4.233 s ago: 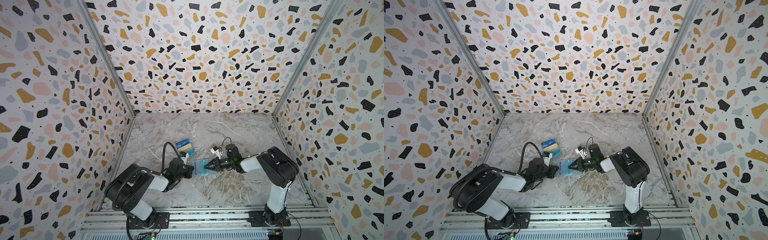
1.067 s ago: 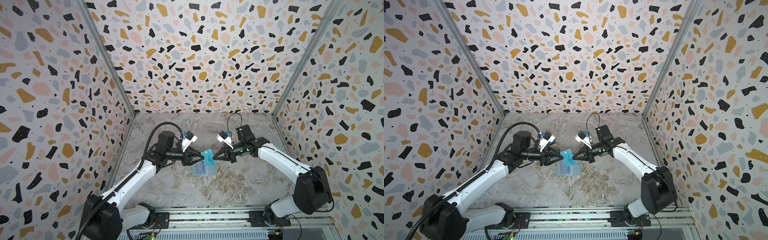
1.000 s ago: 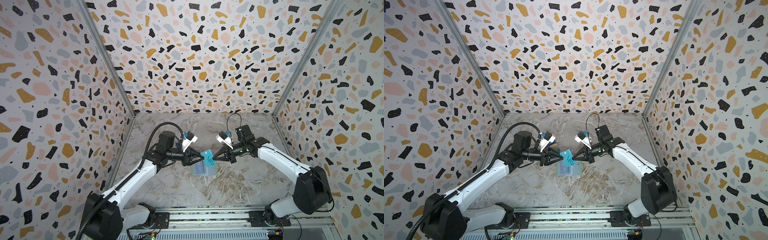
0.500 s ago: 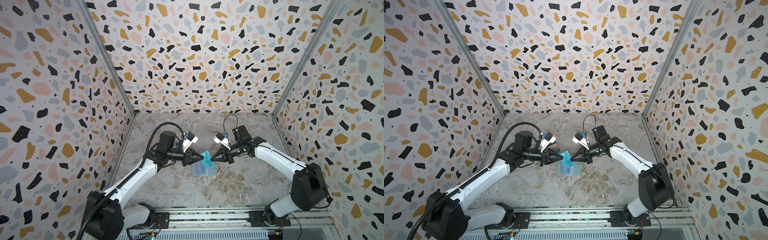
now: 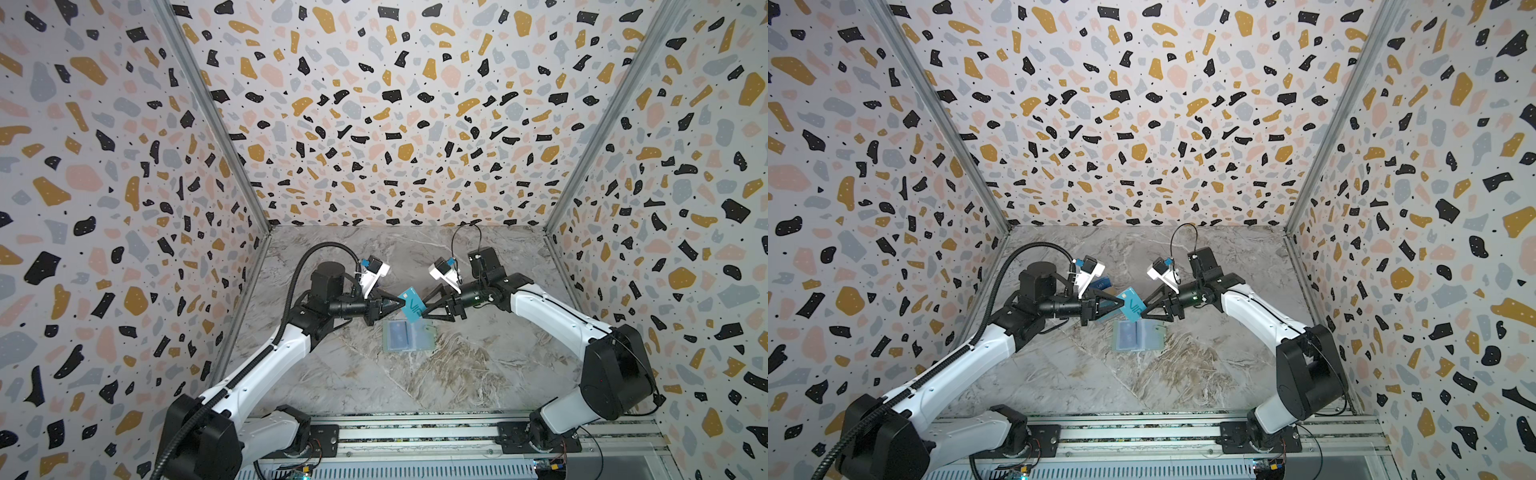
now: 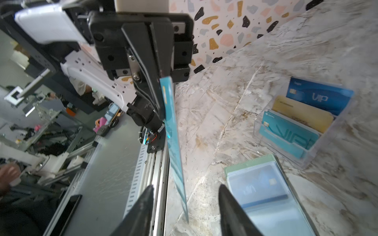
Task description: Take the credit cards out of the card holder
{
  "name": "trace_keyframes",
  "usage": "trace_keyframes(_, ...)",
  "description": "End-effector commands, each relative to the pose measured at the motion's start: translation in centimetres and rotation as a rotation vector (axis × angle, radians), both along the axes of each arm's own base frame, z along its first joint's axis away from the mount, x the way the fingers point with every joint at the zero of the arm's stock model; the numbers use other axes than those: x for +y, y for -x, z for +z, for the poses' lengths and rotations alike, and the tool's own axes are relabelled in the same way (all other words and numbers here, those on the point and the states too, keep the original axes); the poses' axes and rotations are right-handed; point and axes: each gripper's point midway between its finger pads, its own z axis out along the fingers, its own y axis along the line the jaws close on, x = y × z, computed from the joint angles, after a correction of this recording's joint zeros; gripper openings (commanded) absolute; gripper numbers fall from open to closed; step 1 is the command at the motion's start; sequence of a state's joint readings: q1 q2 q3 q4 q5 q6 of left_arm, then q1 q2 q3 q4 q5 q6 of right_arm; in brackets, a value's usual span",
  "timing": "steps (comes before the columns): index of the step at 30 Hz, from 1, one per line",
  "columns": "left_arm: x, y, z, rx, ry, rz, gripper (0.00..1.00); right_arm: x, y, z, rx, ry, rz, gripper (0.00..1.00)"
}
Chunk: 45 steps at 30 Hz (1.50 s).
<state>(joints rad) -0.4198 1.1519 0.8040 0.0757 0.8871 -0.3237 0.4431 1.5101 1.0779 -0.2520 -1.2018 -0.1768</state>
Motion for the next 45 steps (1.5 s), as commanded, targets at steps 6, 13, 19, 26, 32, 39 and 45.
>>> trace_keyframes(6, 2.3, -3.1, 6.9, -0.132, 0.323, 0.304, 0.0, -1.9, -1.8, 4.2, -0.07, -0.139, -0.173, 0.74)
trace_keyframes(13, 2.5, -2.4, 9.2, -0.197, 0.46, 0.314, 0.0, -2.2, -2.8, 6.6, -0.009, -0.32, -0.294, 0.74)
trace_keyframes(19, 2.0, -1.6, 10.3, -0.219, 0.58, 0.276, 0.0, -1.1, -2.3, 8.6, -0.003, -0.427, -0.292, 0.68)
trace_keyframes(26, 1.6, -1.0, 10.4, -0.221, 0.648, 0.248, 0.0, 0.9, -0.5, 10.6, -0.047, -0.476, -0.202, 0.56)
trace_keyframes(32, 1.6, -0.3, 11.0, -0.236, 0.68, 0.219, 0.0, 1.2, -0.2, 11.4, -0.041, -0.521, -0.185, 0.46)
trace_keyframes(39, 1.4, 0.1, 10.8, -0.24, 0.673, 0.201, 0.0, 1.2, 0.1, 12.3, -0.047, -0.566, -0.165, 0.38)
trace_keyframes(45, 1.4, 0.0, 10.4, -0.236, 0.669, 0.21, 0.0, 1.2, 0.5, 13.0, -0.06, -0.587, -0.146, 0.33)
